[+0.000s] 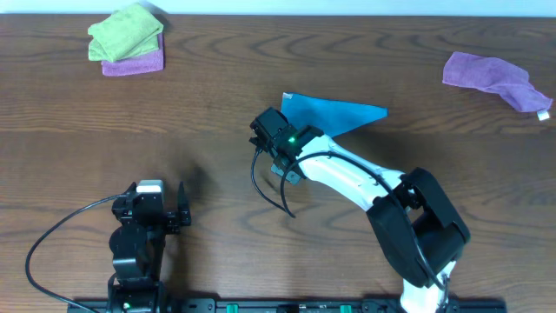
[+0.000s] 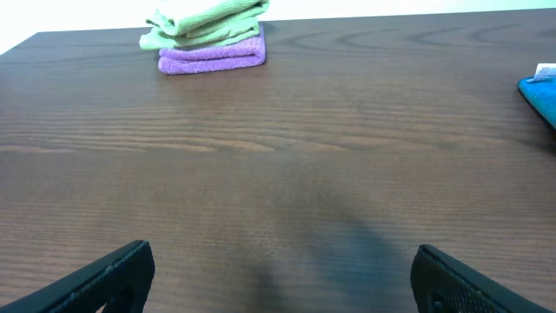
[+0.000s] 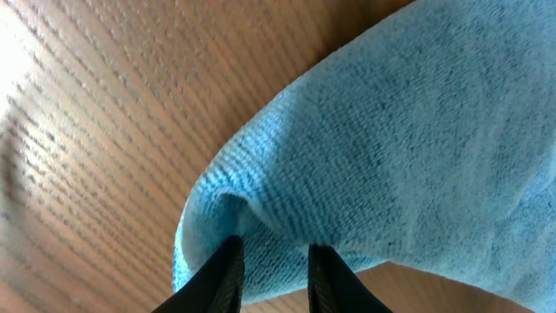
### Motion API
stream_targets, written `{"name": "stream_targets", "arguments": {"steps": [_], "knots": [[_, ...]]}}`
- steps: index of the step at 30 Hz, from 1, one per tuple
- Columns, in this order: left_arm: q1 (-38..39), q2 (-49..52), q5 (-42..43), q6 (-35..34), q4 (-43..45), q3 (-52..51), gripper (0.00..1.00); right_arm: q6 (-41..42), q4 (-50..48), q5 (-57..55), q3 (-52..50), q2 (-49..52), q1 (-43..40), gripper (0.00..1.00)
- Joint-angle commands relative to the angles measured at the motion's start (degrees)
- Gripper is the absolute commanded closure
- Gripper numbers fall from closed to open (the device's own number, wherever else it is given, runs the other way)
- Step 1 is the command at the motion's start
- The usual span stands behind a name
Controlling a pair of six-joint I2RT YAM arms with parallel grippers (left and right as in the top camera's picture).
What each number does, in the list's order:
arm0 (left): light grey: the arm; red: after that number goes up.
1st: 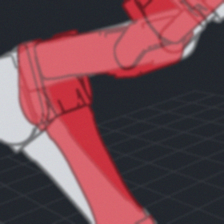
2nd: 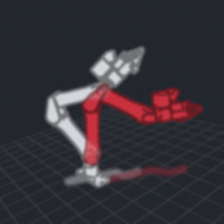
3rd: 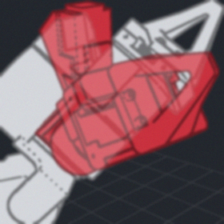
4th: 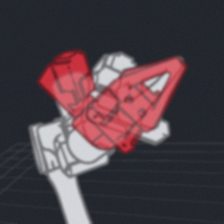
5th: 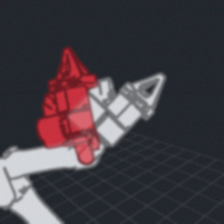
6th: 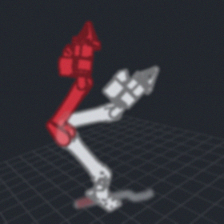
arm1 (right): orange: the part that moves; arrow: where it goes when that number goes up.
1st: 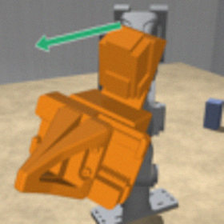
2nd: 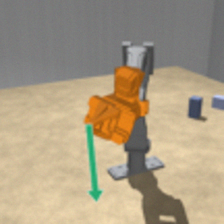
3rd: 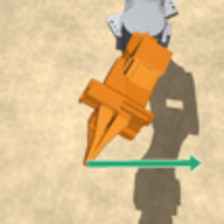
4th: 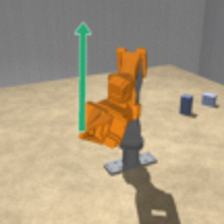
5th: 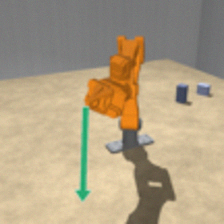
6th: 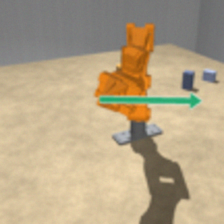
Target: Fold the cloth
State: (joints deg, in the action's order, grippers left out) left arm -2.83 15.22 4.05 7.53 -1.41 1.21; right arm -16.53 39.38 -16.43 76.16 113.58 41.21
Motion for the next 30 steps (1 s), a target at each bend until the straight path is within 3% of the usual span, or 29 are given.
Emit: {"name": "stream_targets", "arguments": {"steps": [1, 16, 25, 27, 30], "knots": [[0.2, -0.3, -0.9, 0.2, -2.8, -1.0, 0.05, 0.2, -0.8, 0.0, -0.1, 0.2, 0.0, 0.74], [0.2, -0.3, -0.9, 0.2, -2.8, -1.0, 0.05, -0.7, -2.4, -0.3, -0.1, 2.6, -1.0, 0.77], [0.2, -0.3, -0.9, 0.2, -2.8, -1.0, 0.05, -1.3, -3.2, -3.7, -0.1, 2.6, -2.3, 0.91], [0.2, -0.3, -0.9, 0.2, -2.8, -1.0, 0.05, -1.3, -3.2, -3.8, -0.1, 2.6, -2.6, 0.98], [0.2, -0.3, -0.9, 0.2, -2.8, -1.0, 0.05, -1.3, -3.2, -6.4, -0.1, 2.6, -2.8, 0.99]]}}
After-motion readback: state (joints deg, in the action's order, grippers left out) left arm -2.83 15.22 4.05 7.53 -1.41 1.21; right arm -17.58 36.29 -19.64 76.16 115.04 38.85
